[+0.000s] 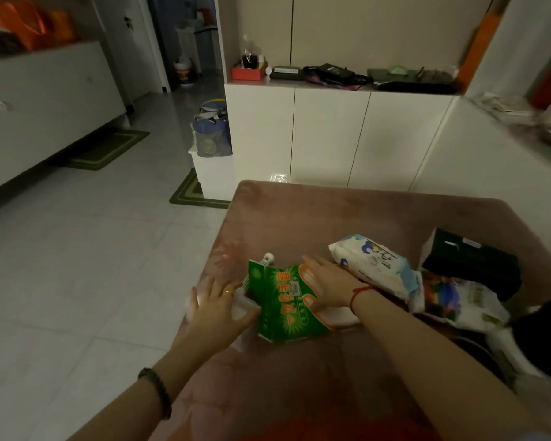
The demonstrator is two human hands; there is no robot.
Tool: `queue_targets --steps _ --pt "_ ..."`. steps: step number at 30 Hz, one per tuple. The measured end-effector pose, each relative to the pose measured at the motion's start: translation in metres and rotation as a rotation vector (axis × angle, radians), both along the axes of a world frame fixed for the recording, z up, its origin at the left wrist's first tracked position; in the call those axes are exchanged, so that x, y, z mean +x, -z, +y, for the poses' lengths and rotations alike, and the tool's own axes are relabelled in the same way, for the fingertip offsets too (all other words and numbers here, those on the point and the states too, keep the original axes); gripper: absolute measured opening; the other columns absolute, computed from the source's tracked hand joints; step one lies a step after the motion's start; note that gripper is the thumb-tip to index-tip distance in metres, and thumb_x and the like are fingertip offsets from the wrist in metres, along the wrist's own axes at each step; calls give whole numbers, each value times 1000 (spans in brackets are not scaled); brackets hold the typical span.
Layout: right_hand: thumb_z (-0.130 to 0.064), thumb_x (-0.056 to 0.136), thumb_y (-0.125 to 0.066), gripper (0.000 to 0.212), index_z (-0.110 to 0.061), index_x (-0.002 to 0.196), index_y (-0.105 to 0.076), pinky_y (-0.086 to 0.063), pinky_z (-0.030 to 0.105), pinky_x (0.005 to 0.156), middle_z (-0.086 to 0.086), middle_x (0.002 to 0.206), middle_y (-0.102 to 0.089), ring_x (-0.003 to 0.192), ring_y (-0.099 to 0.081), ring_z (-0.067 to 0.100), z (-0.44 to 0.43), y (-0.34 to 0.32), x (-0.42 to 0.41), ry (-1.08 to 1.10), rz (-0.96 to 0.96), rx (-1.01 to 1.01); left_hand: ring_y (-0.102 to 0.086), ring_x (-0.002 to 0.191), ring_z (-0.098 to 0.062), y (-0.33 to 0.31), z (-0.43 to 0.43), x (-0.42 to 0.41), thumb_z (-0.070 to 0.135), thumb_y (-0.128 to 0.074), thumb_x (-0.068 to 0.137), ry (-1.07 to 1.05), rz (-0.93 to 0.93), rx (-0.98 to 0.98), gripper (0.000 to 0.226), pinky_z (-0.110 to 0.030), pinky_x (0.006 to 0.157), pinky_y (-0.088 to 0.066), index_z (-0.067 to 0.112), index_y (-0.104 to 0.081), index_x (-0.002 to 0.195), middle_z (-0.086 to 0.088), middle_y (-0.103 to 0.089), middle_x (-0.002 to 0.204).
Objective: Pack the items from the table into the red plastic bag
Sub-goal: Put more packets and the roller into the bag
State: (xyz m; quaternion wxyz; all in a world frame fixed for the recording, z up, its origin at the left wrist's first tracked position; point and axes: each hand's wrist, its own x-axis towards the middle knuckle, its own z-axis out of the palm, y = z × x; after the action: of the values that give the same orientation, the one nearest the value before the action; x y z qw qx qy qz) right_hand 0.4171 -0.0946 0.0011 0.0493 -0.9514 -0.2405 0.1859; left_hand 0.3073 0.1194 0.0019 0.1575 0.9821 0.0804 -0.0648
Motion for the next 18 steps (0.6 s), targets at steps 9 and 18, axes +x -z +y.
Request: queue_targets --steps 9,18 --pt "-53 63 -74 63 -12 105 -51 -45 34 83 10 114 -58 96 -54 24 4 -8 -2 -48 -93 -208 -16 141 -40 17 -14 -15 47 -75 66 -797 -180 -676 114 -55 113 -21 16 0 147 -21 -9 154" --pt "-36 70 -76 37 -19 100 -63 -42 33 95 -3 96 -66 97 -59 9 -17 -66 -48 82 -71 512 -63 101 -36 19 -7 -23 36 -87 39 -776 -236 -1220 91 -53 86 -53 5 -54 118 -20 -63 114"
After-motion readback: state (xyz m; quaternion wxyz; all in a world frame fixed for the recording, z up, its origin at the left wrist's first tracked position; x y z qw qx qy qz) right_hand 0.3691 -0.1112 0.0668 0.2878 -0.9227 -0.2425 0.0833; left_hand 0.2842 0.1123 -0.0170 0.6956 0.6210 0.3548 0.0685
